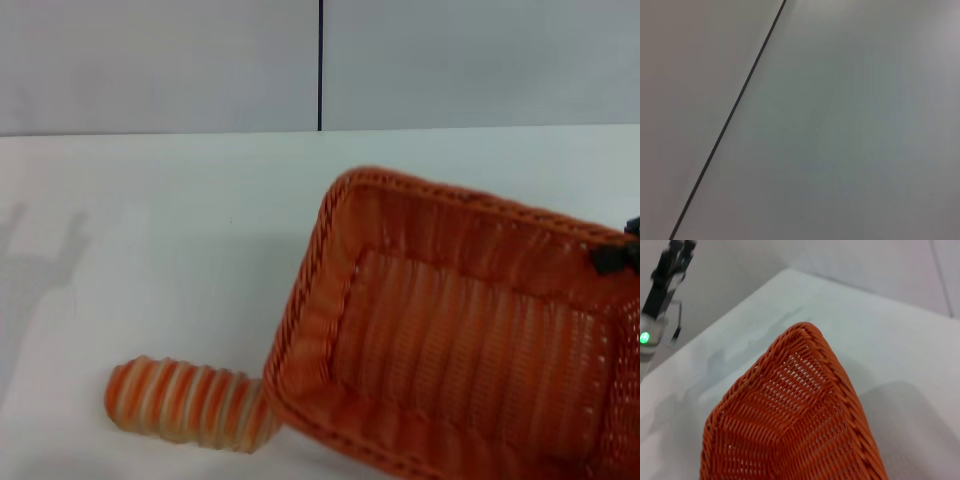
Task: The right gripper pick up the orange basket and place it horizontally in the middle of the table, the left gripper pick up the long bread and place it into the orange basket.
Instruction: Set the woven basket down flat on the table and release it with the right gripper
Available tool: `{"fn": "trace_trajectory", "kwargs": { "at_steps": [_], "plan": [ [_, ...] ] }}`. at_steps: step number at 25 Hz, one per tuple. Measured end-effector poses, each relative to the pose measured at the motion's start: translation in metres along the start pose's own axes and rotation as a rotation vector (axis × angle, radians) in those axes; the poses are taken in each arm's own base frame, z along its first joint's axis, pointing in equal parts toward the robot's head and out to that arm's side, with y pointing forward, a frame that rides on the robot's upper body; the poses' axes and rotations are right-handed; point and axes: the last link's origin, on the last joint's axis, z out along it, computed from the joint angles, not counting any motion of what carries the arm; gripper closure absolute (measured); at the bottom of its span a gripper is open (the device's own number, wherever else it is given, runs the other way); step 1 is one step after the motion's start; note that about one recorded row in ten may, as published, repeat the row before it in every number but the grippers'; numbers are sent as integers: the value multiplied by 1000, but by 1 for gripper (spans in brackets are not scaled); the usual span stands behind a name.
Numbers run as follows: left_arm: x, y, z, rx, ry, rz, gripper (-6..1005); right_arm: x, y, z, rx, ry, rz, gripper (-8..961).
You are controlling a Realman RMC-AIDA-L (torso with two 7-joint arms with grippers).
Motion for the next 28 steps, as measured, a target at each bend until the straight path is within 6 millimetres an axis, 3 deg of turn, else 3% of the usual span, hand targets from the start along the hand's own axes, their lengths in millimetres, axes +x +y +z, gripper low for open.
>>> {"fn": "trace_trajectory", "kwargs": {
  "at_steps": [5,19,28],
  "plan": [
    [-3,1,2,-1,-12,-4,204,6,1,9,-39,50,-77,786],
    [-4,3,6,-12,-7,-17,206,-6,5,30,-124,183,-277,786],
    [-8,6,2,1,-22,-35,208,-15,4,31,-120,204,-369,787]
  ]
}}
